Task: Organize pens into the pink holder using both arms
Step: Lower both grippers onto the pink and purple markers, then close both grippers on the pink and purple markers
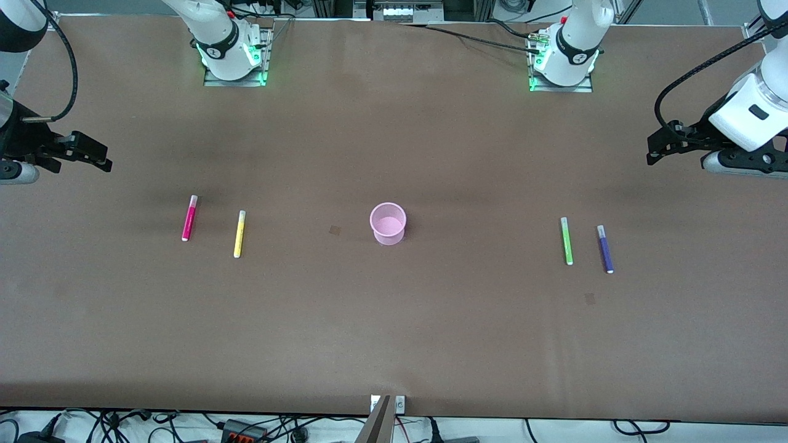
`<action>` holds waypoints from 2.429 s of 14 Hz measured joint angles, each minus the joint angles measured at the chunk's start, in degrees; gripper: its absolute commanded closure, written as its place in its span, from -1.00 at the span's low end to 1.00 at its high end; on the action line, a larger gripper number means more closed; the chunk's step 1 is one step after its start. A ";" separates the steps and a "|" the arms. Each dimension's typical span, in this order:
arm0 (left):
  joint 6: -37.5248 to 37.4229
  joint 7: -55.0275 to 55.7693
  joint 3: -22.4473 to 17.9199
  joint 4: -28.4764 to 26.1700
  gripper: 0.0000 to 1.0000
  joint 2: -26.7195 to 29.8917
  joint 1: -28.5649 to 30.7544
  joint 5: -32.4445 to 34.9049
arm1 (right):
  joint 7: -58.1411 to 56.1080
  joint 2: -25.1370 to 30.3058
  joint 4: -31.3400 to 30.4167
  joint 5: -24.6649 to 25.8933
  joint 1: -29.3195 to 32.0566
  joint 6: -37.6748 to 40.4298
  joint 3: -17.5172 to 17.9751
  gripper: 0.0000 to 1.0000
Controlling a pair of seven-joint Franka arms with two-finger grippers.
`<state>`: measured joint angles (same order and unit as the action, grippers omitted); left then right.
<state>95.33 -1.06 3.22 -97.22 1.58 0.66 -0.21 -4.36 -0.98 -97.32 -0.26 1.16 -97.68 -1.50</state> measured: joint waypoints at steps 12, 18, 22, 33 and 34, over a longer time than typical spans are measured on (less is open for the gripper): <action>-0.04 0.00 0.00 0.07 -1.00 -0.52 0.00 0.00 | -0.01 -1.37 -0.02 0.00 -0.01 -0.08 0.01 -1.00; -1.73 0.00 0.00 0.16 -1.00 -1.26 0.00 0.00 | -0.06 -7.34 0.05 0.00 -0.06 -0.63 0.21 -1.00; -2.14 -0.18 -0.13 0.68 -1.00 -6.61 0.14 0.01 | -0.06 -14.78 0.01 0.00 0.09 -3.65 0.14 -1.00; 20.30 -0.26 -0.90 1.16 -1.00 -32.01 2.73 2.75 | -0.04 -30.00 0.03 0.02 0.29 -13.12 -0.30 -1.00; 23.02 -0.30 -0.91 1.07 -1.00 -33.89 2.74 2.75 | -0.04 -31.02 0.04 0.02 0.32 -13.70 -0.30 -1.00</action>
<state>118.36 -1.36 2.31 -96.15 -32.31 3.40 2.54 -4.40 -32.00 -97.28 -0.24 1.48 -111.38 -1.80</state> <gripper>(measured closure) 0.000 0.000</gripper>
